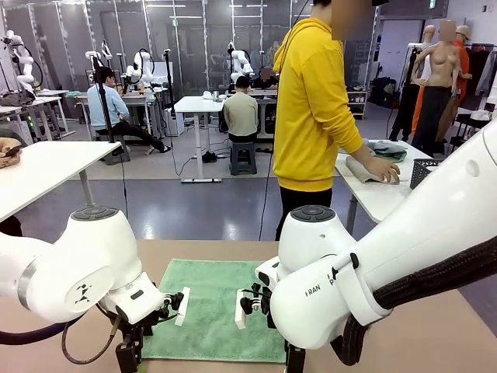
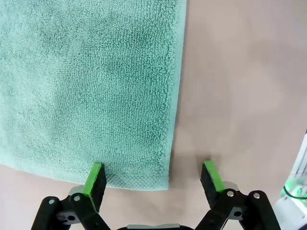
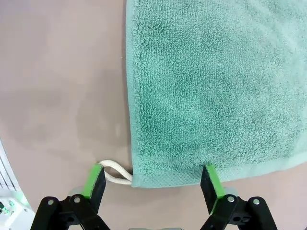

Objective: Fold the towels and place them in the basket.
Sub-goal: When a person lays out a Towel with hook on the table, fold it in half twice.

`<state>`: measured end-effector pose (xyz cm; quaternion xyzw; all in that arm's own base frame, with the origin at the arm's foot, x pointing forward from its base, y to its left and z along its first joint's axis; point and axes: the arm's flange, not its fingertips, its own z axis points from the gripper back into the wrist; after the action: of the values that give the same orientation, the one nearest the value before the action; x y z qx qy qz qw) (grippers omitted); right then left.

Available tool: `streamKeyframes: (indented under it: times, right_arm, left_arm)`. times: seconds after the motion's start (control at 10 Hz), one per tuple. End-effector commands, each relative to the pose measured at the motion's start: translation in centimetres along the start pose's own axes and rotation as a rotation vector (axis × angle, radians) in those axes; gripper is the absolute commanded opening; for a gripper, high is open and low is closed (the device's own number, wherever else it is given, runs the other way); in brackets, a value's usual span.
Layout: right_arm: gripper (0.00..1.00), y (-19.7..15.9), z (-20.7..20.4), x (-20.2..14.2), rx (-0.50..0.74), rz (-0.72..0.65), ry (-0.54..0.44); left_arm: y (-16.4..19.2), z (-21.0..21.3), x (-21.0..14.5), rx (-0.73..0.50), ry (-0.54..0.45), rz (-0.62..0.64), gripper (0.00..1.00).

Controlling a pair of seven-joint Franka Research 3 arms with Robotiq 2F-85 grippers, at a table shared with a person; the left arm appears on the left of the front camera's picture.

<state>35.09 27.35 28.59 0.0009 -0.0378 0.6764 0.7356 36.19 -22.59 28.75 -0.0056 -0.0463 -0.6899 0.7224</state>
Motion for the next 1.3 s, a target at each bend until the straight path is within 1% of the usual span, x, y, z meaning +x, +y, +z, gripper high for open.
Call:
streamKeyframes:
  times: [0.0,0.3,0.4,0.5,0.6,0.7,0.8,0.9,1.0,1.1,1.2]
  right_arm:
    - [1.00,0.0,0.0,0.0,0.001,0.012,0.001]
    - [1.00,0.0,0.0,0.0,-0.006,0.005,0.002]
    - [1.00,0.0,-0.1,0.0,-0.009,0.012,0.002]
    - [0.63,-0.1,-0.2,0.1,-0.012,0.006,-0.002]
    - [0.49,-0.1,-0.3,0.1,-0.009,0.007,-0.002]
    - [0.05,-0.2,-0.3,0.1,-0.007,0.003,-0.004]
    - [0.00,-0.3,-0.1,0.0,-0.006,0.000,-0.007]
    - [0.00,-0.4,0.2,0.0,-0.003,-0.002,-0.011]
    - [0.00,-0.5,0.5,0.1,-0.008,-0.002,-0.008]
    - [0.06,-0.6,0.8,0.0,-0.008,-0.009,-0.008]
    - [0.00,-0.8,1.0,-0.1,-0.004,-0.015,-0.005]
  left_arm:
    - [0.0,0.0,0.0,0.000,0.000,0.000,1.00]
    - [0.0,0.0,0.0,0.000,0.000,0.000,1.00]
    - [0.0,0.0,0.0,0.000,0.000,0.000,0.57]
    - [-0.1,0.1,0.1,-0.004,0.007,-0.012,0.40]
    - [-0.2,0.2,0.2,-0.002,0.013,-0.018,0.00]
    - [-0.2,0.3,0.3,-0.004,0.017,-0.020,0.00]
    - [-0.3,0.7,0.1,-0.007,0.016,-0.020,0.00]
    - [-0.4,1.1,0.1,-0.012,0.020,-0.024,0.15]
    - [-0.4,1.3,0.2,-0.017,0.022,-0.025,0.06]
    - [-0.5,1.4,0.2,-0.026,0.018,-0.028,0.00]
    - [-0.7,1.6,0.2,-0.028,0.018,-0.029,0.00]
